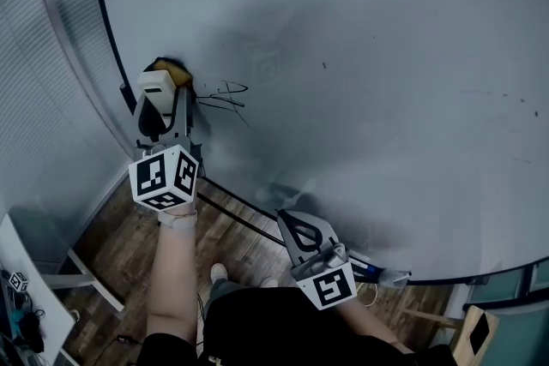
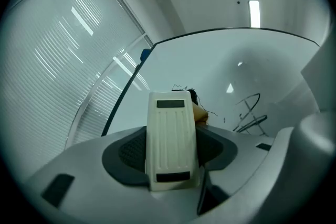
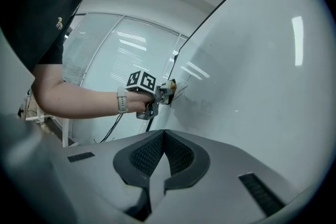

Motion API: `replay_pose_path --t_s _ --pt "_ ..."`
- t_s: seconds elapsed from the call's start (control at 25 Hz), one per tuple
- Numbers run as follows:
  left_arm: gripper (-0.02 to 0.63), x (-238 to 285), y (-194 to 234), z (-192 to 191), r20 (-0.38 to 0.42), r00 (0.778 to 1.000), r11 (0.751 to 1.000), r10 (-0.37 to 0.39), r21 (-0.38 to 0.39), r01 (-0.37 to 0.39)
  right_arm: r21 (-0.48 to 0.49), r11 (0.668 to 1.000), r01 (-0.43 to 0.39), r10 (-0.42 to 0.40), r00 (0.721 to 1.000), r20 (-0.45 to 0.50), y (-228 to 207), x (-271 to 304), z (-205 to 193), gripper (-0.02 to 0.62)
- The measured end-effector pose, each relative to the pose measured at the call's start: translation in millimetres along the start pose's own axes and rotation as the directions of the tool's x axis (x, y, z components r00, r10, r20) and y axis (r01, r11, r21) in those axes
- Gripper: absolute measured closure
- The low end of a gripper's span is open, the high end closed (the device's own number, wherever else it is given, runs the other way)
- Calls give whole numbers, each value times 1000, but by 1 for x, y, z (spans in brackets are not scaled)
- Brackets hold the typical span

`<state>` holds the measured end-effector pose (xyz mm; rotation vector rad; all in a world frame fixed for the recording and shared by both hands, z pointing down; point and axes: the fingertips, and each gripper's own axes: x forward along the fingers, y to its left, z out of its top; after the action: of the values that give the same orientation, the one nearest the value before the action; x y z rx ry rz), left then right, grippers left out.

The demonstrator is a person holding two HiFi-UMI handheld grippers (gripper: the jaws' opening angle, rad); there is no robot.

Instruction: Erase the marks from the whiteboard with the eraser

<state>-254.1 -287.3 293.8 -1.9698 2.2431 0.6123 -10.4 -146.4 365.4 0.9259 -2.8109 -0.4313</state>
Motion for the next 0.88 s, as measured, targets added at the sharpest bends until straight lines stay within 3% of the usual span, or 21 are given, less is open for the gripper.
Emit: replay_pose_path --t_s 0.2,0.4,0.88 --pt "348 -5 15 -28 -63 998 999 12 -37 -14 3 1000 -24 24 1000 -14 9 8 -3 568" --pt "351 -11 -1 -27 -75 997 999 -16 -38 14 14 1000 -21 21 1000 -2 10 7 1 568" --pt "353 -24 -89 34 12 996 996 -87 14 87 19 1000 14 -14 1000 26 -11 -25 0 568"
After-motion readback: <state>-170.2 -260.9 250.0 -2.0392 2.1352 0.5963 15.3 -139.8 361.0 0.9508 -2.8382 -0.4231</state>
